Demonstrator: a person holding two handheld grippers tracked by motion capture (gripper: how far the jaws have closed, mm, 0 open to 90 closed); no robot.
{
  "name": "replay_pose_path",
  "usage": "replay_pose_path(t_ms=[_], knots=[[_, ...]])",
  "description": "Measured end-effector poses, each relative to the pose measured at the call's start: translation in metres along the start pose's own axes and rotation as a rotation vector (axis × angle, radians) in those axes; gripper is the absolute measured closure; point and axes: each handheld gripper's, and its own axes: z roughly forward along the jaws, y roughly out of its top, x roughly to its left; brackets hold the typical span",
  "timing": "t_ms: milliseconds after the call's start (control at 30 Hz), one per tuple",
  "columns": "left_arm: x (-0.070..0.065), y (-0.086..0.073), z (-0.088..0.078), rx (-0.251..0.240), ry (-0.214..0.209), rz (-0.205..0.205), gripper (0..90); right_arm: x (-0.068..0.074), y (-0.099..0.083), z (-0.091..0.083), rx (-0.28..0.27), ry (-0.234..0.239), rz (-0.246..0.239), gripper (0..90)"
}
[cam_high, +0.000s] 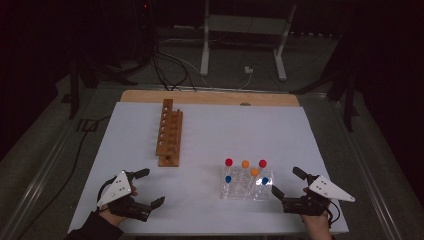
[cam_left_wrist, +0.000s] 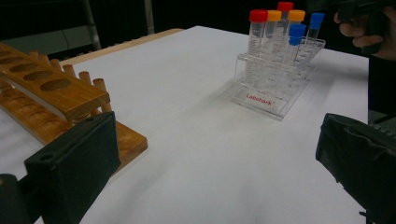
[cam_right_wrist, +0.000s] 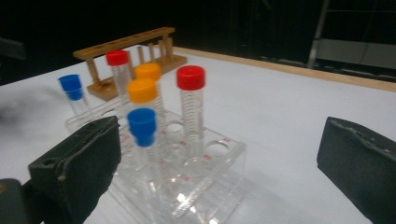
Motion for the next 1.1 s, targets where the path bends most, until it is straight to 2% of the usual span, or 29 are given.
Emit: replay_pose_path(t_ms=[167,400,467,533,633,700,733,933,1100], knots=[[0.000,0.001,-0.001,-0.002,0.004,0.003,0.5,-0.003,0.000,-0.003,-0.023,-0.035,0.015,0.0],[0.000,0.002,-0.002,-0.013,0.009,-0.012,0.5,-0.005,0.000,0.000,0.031,-0.054,0.016,0.0],[0.000,0.002,-0.003,-0.016,0.014,-0.009,0.5,-0.006,0.001,0.000,0.046,-0.073,0.029,0.0],[0.000,0.002,-0.003,-0.016,0.013,-0.011,0.5,-0.007,0.003,-0.001,0.045,-0.079,0.052,0.0],[-0.001,0.002,-0.003,-0.019,0.016,-0.012,0.5,-0.008,0.006,-0.003,0.046,-0.106,0.052,0.0],[-0.001,0.003,-0.003,-0.020,0.021,-0.012,0.5,-0.007,0.012,-0.006,0.046,-0.143,0.071,0.0],[0.000,0.003,-0.003,-0.021,0.020,-0.015,0.5,-0.007,0.012,-0.006,0.046,-0.143,0.071,0.0],[0.000,0.003,-0.004,-0.026,0.020,-0.020,0.5,0.001,0.025,-0.015,0.041,-0.187,0.078,0.0],[-0.001,0.002,-0.004,-0.021,0.018,-0.021,0.5,0.010,0.036,-0.020,0.019,-0.183,0.072,0.0]])
